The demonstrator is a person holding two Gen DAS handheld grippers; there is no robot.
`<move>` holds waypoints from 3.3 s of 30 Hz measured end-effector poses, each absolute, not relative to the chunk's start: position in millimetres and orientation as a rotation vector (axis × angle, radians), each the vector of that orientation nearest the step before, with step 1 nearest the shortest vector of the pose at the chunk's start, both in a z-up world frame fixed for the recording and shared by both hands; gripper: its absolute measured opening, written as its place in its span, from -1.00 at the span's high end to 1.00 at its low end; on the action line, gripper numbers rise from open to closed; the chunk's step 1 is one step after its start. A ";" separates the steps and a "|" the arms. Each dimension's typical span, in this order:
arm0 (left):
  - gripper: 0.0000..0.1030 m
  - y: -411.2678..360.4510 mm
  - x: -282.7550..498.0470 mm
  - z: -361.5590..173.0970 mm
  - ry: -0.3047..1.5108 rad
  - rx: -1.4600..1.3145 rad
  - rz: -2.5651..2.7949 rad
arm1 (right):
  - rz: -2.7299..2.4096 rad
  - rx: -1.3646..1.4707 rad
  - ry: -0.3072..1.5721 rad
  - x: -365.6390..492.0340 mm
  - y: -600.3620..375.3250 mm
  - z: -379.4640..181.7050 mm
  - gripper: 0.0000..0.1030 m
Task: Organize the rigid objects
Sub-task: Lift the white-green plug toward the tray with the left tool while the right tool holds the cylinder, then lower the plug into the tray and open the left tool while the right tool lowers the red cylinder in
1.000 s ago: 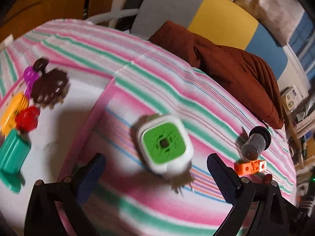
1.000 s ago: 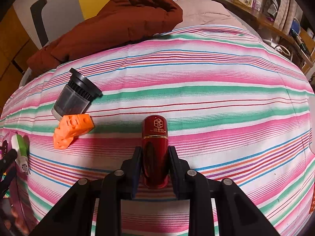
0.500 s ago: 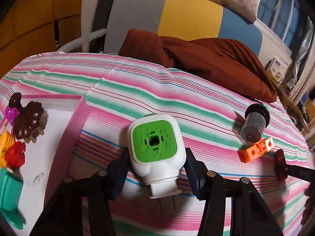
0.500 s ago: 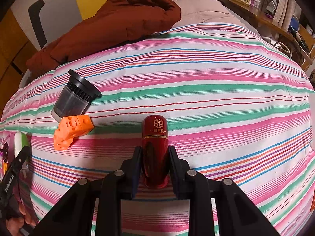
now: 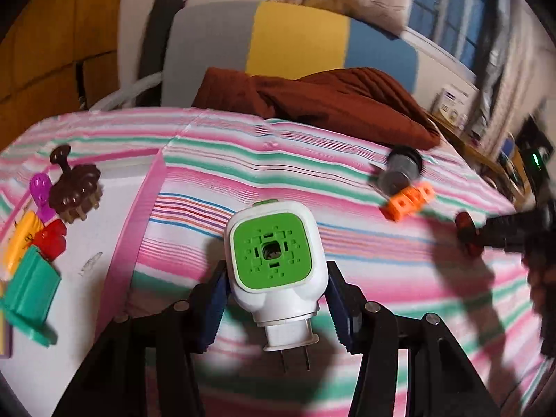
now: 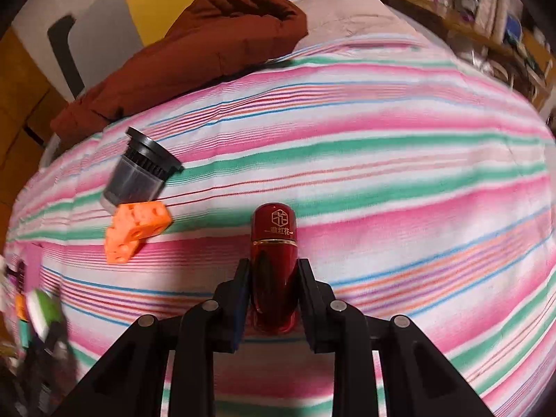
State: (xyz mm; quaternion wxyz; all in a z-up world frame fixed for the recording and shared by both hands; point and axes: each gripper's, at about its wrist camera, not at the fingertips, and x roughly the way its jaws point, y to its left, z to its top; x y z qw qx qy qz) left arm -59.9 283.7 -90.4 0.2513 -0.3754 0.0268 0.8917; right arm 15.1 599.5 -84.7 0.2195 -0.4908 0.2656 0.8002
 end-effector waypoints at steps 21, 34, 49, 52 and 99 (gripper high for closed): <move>-0.04 223.4 15.7 -54.6 0.063 -0.835 2.303 | 2.468 -1.492 0.741 7.9 488.3 -78.7 0.51; -0.04 118.0 9.9 -41.0 0.049 -0.905 2.375 | 2.547 -1.438 0.671 2.1 479.1 -72.0 0.51; -0.04 47.3 -20.4 -74.3 0.207 -1.101 2.349 | 2.546 -1.409 0.648 5.3 478.6 -69.0 0.51; -0.05 44.8 -20.3 -76.8 0.251 -1.111 2.348 | 2.539 -1.411 0.646 5.2 479.1 -69.8 0.51; -0.97 -19.7 13.6 -43.1 -0.167 -0.936 2.706 | 3.057 -1.506 0.527 -5.2 274.2 -21.4 0.51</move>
